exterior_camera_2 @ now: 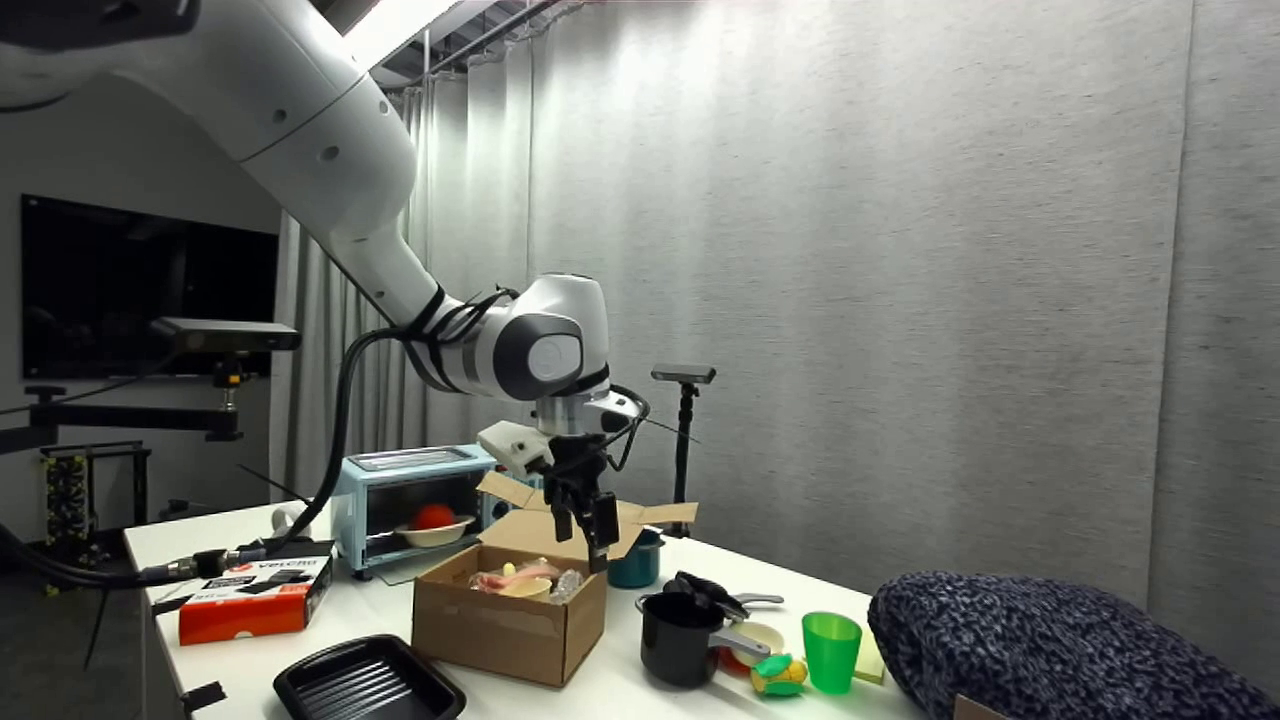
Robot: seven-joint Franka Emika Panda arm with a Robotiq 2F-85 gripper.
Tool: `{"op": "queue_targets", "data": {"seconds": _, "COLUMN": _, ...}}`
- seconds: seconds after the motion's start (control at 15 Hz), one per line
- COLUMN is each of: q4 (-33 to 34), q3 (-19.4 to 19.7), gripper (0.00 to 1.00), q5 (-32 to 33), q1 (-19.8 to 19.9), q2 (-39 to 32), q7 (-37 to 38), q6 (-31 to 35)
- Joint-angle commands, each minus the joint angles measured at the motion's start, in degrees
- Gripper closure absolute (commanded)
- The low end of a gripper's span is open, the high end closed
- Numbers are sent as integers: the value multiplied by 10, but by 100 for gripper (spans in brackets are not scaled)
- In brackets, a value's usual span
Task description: Move the cardboard box forward
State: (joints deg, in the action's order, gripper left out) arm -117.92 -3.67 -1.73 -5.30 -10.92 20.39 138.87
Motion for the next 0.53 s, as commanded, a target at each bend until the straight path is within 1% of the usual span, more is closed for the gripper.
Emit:
{"op": "queue_targets", "data": {"seconds": 0.0, "q4": -19, "q3": 11, "gripper": 0, "q5": -41, "q1": 0, "q2": -9, "q7": 65, "q6": 56}}
{"op": "queue_targets", "data": {"seconds": 0.2, "q4": -18, "q3": 7, "gripper": 0, "q5": -99, "q1": 8, "q2": -23, "q7": 52, "q6": 89}}
{"op": "queue_targets", "data": {"seconds": 0.33, "q4": -12, "q3": -1, "gripper": 0, "q5": -149, "q1": 16, "q2": -30, "q7": 31, "q6": 72}}
{"op": "queue_targets", "data": {"seconds": 0.47, "q4": -11, "q3": -12, "gripper": 0, "q5": -203, "q1": 26, "q2": -32, "q7": -10, "q6": 34}}
